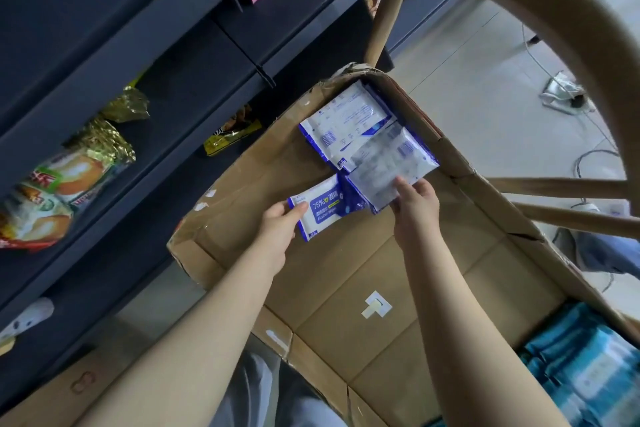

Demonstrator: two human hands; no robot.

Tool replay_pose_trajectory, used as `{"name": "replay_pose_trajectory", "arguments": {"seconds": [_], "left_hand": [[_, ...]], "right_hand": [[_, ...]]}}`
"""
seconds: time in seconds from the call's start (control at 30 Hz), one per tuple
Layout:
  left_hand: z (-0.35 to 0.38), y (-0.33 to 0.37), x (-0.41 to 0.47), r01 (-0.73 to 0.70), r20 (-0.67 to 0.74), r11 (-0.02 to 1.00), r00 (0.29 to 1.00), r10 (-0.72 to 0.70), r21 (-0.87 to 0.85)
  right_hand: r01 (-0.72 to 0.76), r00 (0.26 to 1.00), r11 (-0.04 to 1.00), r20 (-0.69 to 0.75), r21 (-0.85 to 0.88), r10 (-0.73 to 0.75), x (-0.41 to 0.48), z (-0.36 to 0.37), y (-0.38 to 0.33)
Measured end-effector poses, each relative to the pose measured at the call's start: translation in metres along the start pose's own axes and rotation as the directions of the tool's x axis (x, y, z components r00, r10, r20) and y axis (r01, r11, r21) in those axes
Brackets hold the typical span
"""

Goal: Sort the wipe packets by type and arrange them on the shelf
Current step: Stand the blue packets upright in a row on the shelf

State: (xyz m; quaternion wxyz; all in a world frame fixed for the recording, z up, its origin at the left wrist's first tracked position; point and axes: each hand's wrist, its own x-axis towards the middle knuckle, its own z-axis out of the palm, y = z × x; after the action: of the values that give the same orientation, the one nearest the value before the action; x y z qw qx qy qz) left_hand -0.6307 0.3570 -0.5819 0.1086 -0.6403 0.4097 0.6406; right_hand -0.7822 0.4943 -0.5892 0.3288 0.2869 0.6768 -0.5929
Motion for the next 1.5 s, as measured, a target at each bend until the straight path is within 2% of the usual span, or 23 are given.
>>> {"name": "replay_pose_trajectory", "arguments": {"seconds": [0.1, 0.17, 0.23, 0.43, 0.5, 0.6, 0.7, 0.8, 0.9, 0.97, 1.07, 1.13, 1.23, 1.33, 1.43, 1.5], "left_hand": [[-0.023, -0.009, -0.010, -0.043, 0.003, 0.998, 0.999, 0.043, -0.043], [-0.041, -0.014, -0.024, -0.071, 0.003, 0.995, 0.997, 0.072, -0.072], [-0.060, -0.019, -0.044, -0.102, 0.013, 0.986, 0.994, 0.104, -0.132], [-0.140, -0.047, -0.142, -0.224, -0.025, 0.919, 0.973, 0.228, -0.326], [-0.175, -0.063, -0.184, -0.275, -0.064, 0.876, 0.960, 0.273, -0.397], [-0.231, -0.087, -0.253, -0.351, -0.147, 0.793, 0.935, 0.322, -0.498], [-0.294, -0.108, -0.324, -0.449, -0.240, 0.697, 0.892, 0.383, -0.559], [-0.353, -0.125, -0.390, -0.546, -0.328, 0.584, 0.835, 0.442, -0.601], [-0.400, -0.137, -0.443, -0.632, -0.420, 0.473, 0.769, 0.482, -0.615], [-0.424, -0.143, -0.470, -0.679, -0.470, 0.411, 0.725, 0.503, -0.608], [-0.453, -0.149, -0.498, -0.745, -0.547, 0.354, 0.659, 0.516, -0.565], [-0.470, -0.149, -0.511, -0.779, -0.602, 0.323, 0.622, 0.500, -0.538], [-0.493, -0.145, -0.527, -0.815, -0.670, 0.304, 0.579, 0.465, -0.493], [-0.514, -0.140, -0.540, -0.854, -0.740, 0.260, 0.520, 0.427, -0.451], [-0.533, -0.139, -0.549, -0.876, -0.793, 0.216, 0.482, 0.373, -0.431], [-0.547, -0.143, -0.554, -0.887, -0.815, 0.196, 0.462, 0.349, -0.419]], "right_hand": [[-0.041, 0.992, 0.992, 0.123, 0.122, 0.026, -0.023, -0.010, 0.003], [-0.075, 0.979, 0.989, 0.197, 0.130, 0.049, -0.046, -0.013, 0.004], [-0.072, 0.969, 0.997, 0.241, 0.042, 0.060, -0.076, -0.014, 0.003], [0.129, 0.906, 0.978, 0.420, -0.162, -0.050, -0.196, 0.001, 0.017], [0.114, 0.878, 0.978, 0.478, -0.176, -0.016, -0.250, 0.010, 0.023], [0.004, 0.782, 0.998, 0.623, -0.055, 0.032, -0.341, 0.027, 0.032], [-0.125, 0.625, 0.991, 0.780, 0.055, 0.035, -0.434, 0.035, 0.042], [-0.147, 0.495, 0.989, 0.867, 0.024, 0.052, -0.505, 0.042, 0.051], [-0.068, 0.414, 0.996, 0.906, -0.060, 0.082, -0.561, 0.057, 0.055], [0.036, 0.384, 0.992, 0.918, -0.121, 0.098, -0.591, 0.070, 0.054], [0.208, 0.349, 0.959, 0.930, -0.194, 0.113, -0.625, 0.095, 0.046], [0.304, 0.289, 0.927, 0.949, -0.218, 0.129, -0.643, 0.112, 0.037], [0.409, 0.166, 0.894, 0.978, -0.184, 0.126, -0.666, 0.137, 0.022], [0.550, 0.006, 0.828, 0.992, -0.107, 0.124, -0.684, 0.164, 0.011], [0.639, -0.073, 0.767, 0.989, -0.053, 0.130, -0.698, 0.195, 0.007], [0.640, -0.079, 0.768, 0.991, -0.029, 0.104, -0.708, 0.219, 0.010]]}}
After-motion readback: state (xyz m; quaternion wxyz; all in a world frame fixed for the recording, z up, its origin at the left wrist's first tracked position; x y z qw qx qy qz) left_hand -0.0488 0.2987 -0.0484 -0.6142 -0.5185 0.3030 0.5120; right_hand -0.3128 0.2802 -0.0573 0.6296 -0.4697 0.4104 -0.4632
